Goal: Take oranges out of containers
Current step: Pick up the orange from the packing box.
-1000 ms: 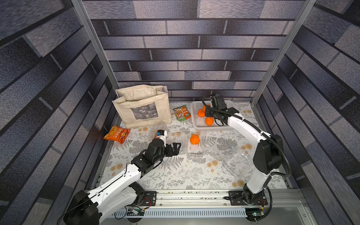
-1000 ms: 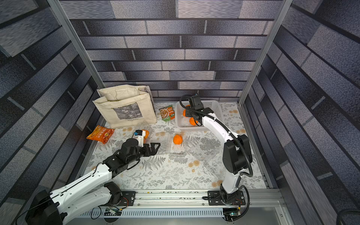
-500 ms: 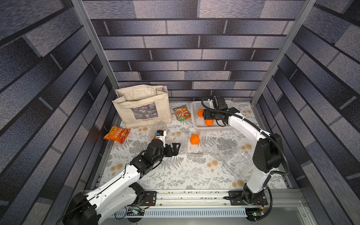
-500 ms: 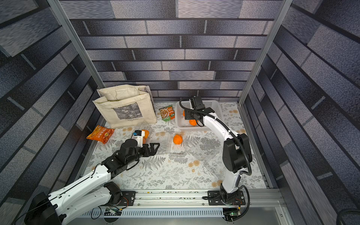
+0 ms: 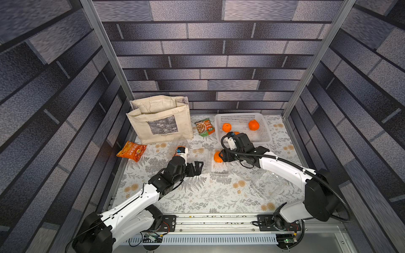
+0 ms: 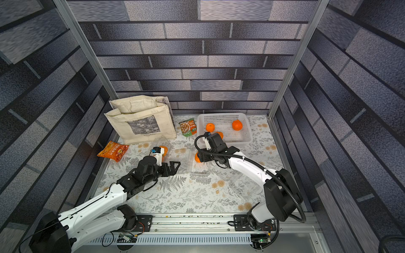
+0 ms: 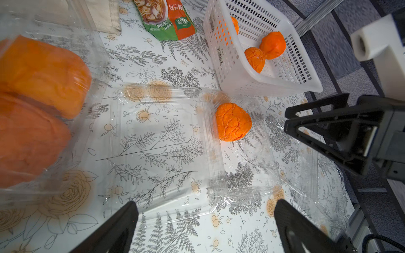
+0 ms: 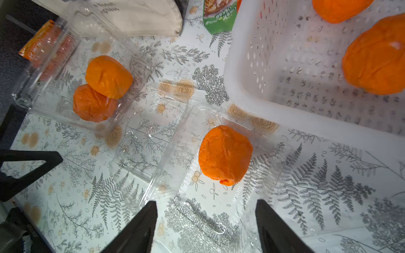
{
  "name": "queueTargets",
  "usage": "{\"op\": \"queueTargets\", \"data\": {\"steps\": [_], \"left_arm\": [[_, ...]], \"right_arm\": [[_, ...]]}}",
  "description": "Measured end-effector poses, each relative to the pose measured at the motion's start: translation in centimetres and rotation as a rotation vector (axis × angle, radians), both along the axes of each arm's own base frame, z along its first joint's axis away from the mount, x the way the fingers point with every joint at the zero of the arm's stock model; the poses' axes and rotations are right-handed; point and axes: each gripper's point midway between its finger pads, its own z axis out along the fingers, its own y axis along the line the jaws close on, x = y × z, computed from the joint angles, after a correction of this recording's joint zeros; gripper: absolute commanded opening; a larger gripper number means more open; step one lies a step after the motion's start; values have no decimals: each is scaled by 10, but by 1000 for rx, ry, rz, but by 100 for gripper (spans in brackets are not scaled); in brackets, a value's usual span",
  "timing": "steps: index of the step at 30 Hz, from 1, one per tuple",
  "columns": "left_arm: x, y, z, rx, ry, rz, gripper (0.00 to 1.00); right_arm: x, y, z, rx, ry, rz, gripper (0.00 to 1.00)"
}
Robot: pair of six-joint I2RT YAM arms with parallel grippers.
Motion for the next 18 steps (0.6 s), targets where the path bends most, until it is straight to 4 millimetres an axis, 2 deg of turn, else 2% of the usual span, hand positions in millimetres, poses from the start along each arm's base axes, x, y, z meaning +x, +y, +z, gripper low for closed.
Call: {"op": "queueTargets", "data": {"steps": [9, 13, 18], "left_arm": [[2, -2, -4, 1, 8, -1, 100], [3, -4, -5, -2, 9, -6, 100], [3, -6, -2, -16, 2, -14, 100]], "right_arm": [[9, 8, -44, -18, 81, -45, 73], [21, 12, -51, -38, 85, -66, 73], [38, 19, -47, -47, 59, -85, 73]]}}
